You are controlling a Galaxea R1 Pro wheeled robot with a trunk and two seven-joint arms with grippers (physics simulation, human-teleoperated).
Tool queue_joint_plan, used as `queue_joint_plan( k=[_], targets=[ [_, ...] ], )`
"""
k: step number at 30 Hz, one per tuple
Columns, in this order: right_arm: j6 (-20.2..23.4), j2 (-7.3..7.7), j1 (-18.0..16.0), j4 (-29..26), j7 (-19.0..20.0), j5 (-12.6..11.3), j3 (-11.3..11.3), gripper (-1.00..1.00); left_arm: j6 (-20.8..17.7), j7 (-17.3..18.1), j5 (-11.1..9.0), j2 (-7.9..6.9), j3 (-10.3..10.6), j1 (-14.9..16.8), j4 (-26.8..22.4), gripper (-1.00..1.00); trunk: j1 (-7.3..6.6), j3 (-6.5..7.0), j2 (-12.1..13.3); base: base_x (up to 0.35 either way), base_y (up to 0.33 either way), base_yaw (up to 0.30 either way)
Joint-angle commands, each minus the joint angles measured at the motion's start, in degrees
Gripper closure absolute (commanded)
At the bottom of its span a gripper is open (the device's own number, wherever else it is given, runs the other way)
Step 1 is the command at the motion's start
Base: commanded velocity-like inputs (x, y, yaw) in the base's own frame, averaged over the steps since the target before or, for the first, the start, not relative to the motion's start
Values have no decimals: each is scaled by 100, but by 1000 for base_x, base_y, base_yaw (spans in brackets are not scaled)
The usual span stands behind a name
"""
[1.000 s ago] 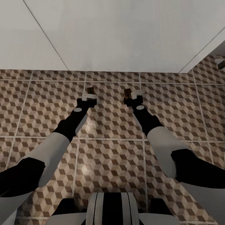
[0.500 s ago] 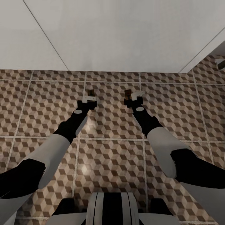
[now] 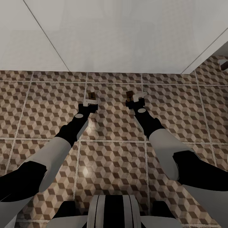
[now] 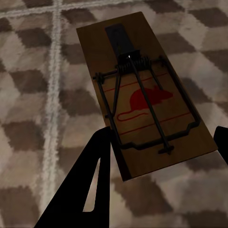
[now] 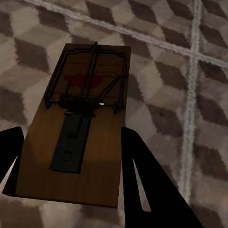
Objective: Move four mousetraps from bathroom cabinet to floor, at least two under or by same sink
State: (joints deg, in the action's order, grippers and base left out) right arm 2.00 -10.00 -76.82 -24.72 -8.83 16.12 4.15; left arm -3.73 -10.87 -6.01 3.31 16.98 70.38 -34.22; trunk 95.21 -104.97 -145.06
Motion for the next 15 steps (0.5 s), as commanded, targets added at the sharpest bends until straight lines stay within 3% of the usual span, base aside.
queue_joint_plan(
  k=[1, 10, 15],
  targets=[
    [15, 0, -2, 1, -23, 34, 16, 100, -27, -56, -49, -6, 42, 2, -5, 100, -1, -3, -1, 0, 0, 0],
    [-234, 0, 0, 88, 33, 10, 8, 100, -23, -56, -51, -6, 42, 2, 34, 100, -1, -3, -1, 0, 0, 0],
    [-266, 0, -1, 221, 46, -139, 10, 100, -22, -56, -57, -6, 42, 2, 43, 100, -1, -3, -1, 0, 0, 0]
  ],
)
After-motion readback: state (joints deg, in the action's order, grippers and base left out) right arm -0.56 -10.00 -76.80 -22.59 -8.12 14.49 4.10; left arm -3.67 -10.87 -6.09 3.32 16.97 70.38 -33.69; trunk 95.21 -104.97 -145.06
